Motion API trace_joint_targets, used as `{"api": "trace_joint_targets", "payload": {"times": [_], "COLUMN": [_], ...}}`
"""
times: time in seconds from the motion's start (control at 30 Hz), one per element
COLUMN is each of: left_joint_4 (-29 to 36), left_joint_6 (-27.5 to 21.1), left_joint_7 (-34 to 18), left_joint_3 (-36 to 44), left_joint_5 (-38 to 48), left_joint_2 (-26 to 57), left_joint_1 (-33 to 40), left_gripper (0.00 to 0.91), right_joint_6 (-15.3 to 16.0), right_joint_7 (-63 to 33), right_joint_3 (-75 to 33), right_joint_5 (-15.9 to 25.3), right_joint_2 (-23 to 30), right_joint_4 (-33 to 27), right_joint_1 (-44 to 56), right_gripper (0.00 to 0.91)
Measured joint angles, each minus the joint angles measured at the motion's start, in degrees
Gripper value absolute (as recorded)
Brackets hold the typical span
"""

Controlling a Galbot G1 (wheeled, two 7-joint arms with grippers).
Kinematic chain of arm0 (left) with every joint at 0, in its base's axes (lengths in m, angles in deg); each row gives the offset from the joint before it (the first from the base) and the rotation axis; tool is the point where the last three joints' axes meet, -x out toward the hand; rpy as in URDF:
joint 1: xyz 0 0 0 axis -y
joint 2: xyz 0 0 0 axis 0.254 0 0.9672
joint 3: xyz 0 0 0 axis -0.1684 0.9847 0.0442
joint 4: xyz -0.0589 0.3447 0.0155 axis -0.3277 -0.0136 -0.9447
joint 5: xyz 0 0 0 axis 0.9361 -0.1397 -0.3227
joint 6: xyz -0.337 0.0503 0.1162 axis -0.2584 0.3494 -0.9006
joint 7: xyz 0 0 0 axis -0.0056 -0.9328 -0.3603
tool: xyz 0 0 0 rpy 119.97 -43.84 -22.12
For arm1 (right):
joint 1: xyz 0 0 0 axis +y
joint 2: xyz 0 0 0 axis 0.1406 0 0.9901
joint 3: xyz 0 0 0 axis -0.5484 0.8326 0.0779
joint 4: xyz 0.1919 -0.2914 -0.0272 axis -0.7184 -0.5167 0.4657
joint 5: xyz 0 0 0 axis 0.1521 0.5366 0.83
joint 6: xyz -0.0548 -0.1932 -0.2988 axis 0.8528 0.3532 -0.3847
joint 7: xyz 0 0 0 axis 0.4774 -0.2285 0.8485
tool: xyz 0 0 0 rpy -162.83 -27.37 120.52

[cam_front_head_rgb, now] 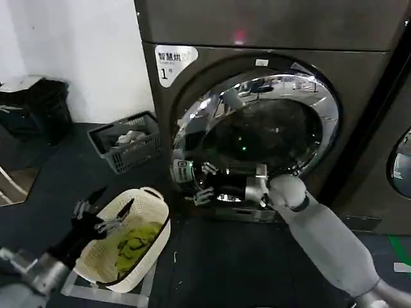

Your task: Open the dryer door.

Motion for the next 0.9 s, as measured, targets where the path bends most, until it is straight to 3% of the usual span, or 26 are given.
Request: {"api": "trace_joint_targets", "payload": {"times": [0.27, 0.6, 0.9], "left_joint_4": [-6.6, -15.6, -21.6], "left_joint_6": [-2.1, -2.6, -4.1], "left_joint_7": [4.6, 0.4, 2.2], "left_joint_3": [1.7, 5.5, 10.8], "left_joint_5": [10.1, 16.7, 17.9], "left_joint_2": [6.7, 16.0, 20.1], "left_joint_1": [6.2, 14.1, 20.3], "left_gripper": [0.907, 0.907, 0.907], "right_joint_6": [0.5, -0.1, -0.6], "right_joint_7": [6.5, 19.4, 30.4], "right_joint_3": [-2.8, -9.2, -14.2], "right_joint_5": [-1.3, -2.4, -1.1], "right_joint_2": [-3.6, -8.4, -11.5], "right_joint_4": [4.5, 8.7, 11.9], "right_joint_1": [3.5, 9.7, 15.7], "right_gripper": [0.907, 0.907, 0.907]}}
